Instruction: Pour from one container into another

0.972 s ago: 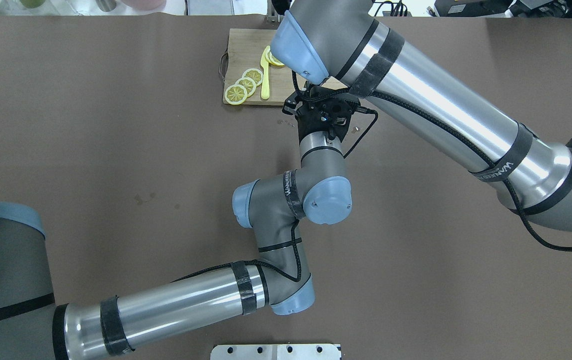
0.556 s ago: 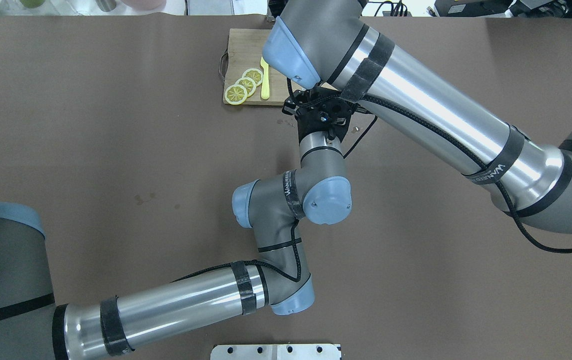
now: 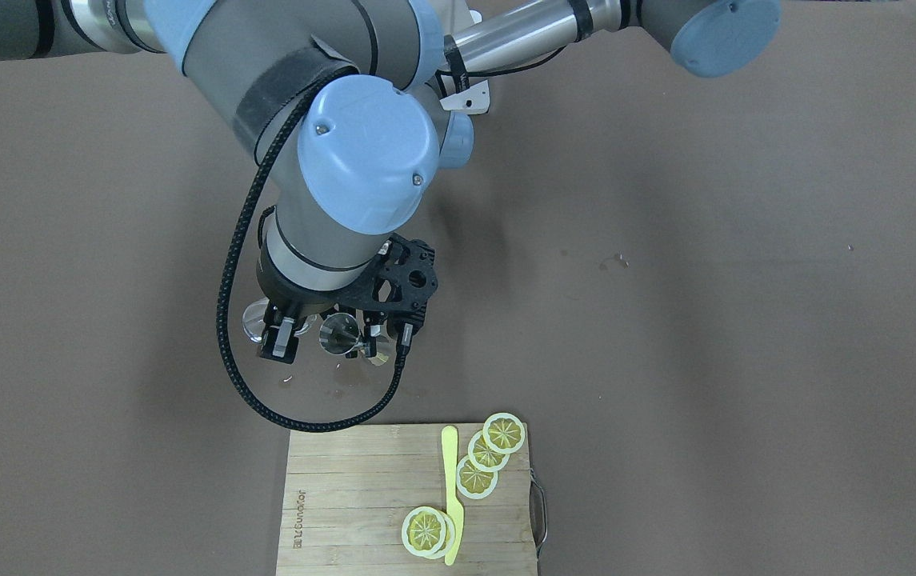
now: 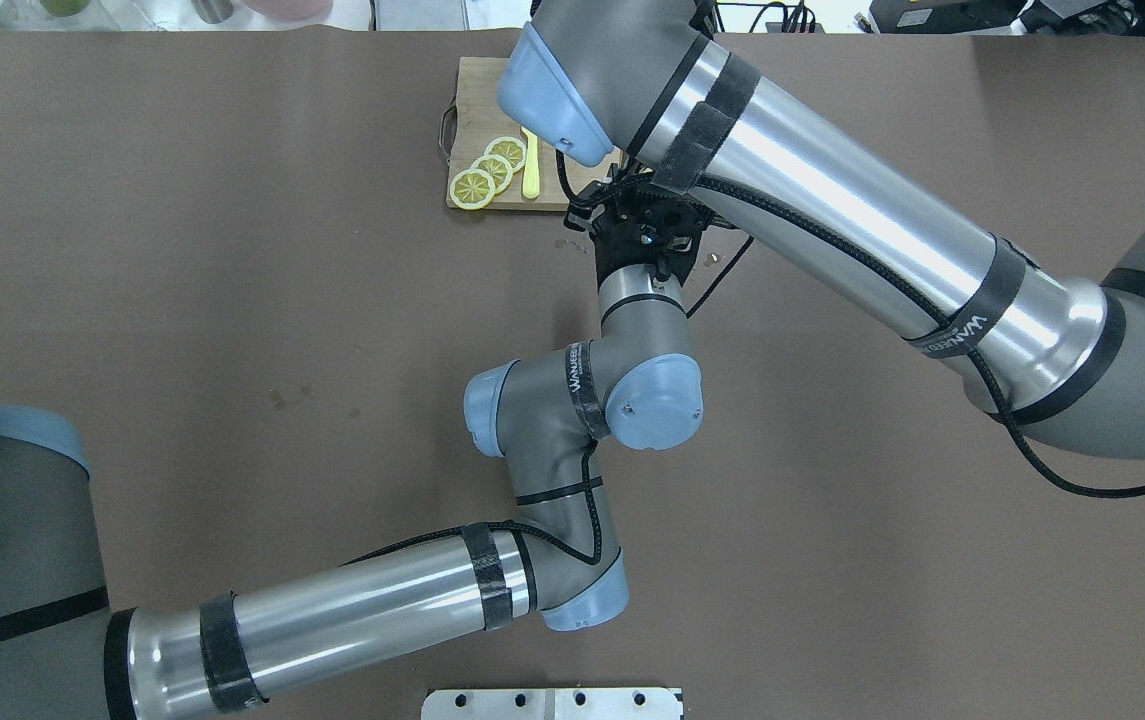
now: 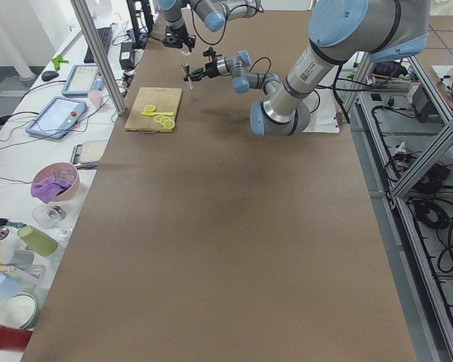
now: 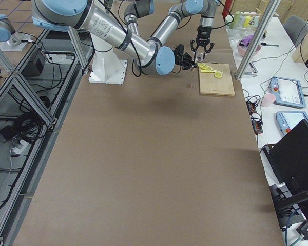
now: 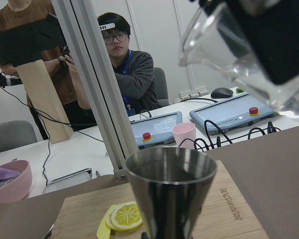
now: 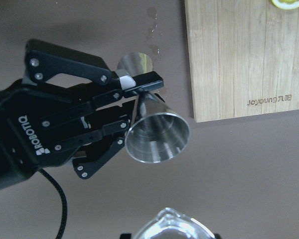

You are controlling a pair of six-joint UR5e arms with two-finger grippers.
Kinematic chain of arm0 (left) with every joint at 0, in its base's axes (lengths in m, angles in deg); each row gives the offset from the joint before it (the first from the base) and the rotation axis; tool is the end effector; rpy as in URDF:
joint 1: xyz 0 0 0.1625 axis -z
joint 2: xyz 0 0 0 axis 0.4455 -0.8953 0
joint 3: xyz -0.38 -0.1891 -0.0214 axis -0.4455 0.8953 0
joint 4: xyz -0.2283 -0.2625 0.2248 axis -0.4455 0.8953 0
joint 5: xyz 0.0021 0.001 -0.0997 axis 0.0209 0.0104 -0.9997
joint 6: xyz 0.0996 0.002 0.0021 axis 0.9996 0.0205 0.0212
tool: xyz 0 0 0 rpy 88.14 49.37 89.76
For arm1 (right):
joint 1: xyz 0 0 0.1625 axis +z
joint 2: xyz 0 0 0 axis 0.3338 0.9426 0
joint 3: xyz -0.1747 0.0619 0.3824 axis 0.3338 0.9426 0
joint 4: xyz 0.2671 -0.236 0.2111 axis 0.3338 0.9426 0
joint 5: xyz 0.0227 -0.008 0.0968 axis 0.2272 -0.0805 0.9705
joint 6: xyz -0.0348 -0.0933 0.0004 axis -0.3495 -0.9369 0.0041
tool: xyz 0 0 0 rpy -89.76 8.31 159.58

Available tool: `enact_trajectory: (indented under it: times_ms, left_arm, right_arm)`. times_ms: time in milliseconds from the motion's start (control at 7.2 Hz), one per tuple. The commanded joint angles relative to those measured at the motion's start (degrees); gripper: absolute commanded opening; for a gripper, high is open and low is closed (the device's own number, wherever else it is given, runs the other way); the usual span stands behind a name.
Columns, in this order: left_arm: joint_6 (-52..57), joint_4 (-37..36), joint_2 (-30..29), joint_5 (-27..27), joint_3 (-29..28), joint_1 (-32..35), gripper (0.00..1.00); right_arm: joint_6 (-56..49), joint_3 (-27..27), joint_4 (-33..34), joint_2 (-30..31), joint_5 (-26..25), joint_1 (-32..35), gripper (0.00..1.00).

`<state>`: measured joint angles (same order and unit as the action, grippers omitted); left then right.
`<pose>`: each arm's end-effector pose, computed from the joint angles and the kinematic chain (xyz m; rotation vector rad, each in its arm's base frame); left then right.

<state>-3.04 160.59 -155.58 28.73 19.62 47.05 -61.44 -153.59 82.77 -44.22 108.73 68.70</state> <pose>0.6853 -0.4861 0.0956 1.2217 0.4997 -0.2854 -0.4225 -0.6469 0.0791 0.2044 -0.3392 -1.4094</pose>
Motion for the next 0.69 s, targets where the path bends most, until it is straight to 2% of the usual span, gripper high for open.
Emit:
enact_trajectory:
  times_ms: [0,556]
  left_arm:
    - [0.0,0.0,0.0,0.0,0.0,0.0,0.0]
    - [-0.1,0.1,0.1,0.1,0.1,0.0,0.0]
  right_arm:
    - [-1.1,0.9,1.8,-0.9,-1.7,-0.5,0.0]
    - [-1.8,2.9,3.8,-2.7,-5.3,-1.9,0.0]
